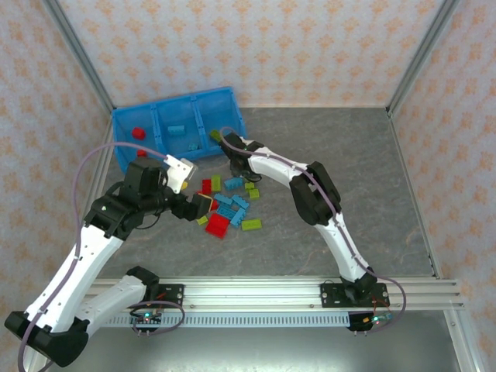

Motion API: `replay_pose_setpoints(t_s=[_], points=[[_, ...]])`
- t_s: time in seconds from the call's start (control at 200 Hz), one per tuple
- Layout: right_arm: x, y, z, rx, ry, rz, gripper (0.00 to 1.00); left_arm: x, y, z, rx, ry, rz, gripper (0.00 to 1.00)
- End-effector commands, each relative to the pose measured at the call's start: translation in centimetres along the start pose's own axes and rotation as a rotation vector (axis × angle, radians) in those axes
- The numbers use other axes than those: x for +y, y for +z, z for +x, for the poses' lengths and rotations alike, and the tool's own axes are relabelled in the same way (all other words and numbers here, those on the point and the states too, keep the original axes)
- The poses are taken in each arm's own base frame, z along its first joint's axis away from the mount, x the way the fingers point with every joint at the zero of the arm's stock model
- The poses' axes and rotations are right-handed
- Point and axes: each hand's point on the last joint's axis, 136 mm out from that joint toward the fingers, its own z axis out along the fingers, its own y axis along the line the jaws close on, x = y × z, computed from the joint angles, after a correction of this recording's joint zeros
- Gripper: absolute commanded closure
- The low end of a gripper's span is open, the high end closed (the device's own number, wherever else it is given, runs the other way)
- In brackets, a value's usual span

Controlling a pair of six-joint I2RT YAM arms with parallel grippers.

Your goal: Sort the legos into containers by color

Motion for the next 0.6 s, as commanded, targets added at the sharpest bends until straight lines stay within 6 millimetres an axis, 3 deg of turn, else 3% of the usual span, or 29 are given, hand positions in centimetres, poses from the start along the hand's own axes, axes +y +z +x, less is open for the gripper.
replay_pose_setpoints(t_s=[0.0, 0.115, 0.27, 0.365, 0.48, 0.591], points=[[-2.1, -0.7, 0.9, 0.028, 0.029, 0.006, 0.70, -2.2, -0.5, -0.6, -0.051, 0.064, 0.124, 0.07], [-2.5, -3.2, -0.6, -0.039, 0.012, -0.038, 0.72, -3.7, -1.2, -0.7, -0.083, 0.097, 0.200, 0.07], [-2.1, -9.4, -3.9, -0.210, -0.040, -0.150, 0.72, -4.4, -1.9, -0.9, -0.120, 0.130, 0.232, 0.03], [-0.4, -13.5, -5.3, -0.315, -0.096, -0.308, 0.72, -4.5, -2.2, -0.9, -0.141, 0.140, 0.225, 0.02], [2.1, -17.1, -6.5, -0.465, -0.199, -0.465, 0.70, -2.3, -2.2, -1.3, -0.163, 0.104, 0.093, 0.00], [3.1, -17.2, -9.0, -0.575, -0.223, -0.450, 0.71, 2.9, -2.4, -1.2, -0.150, 0.019, -0.202, 0.00]])
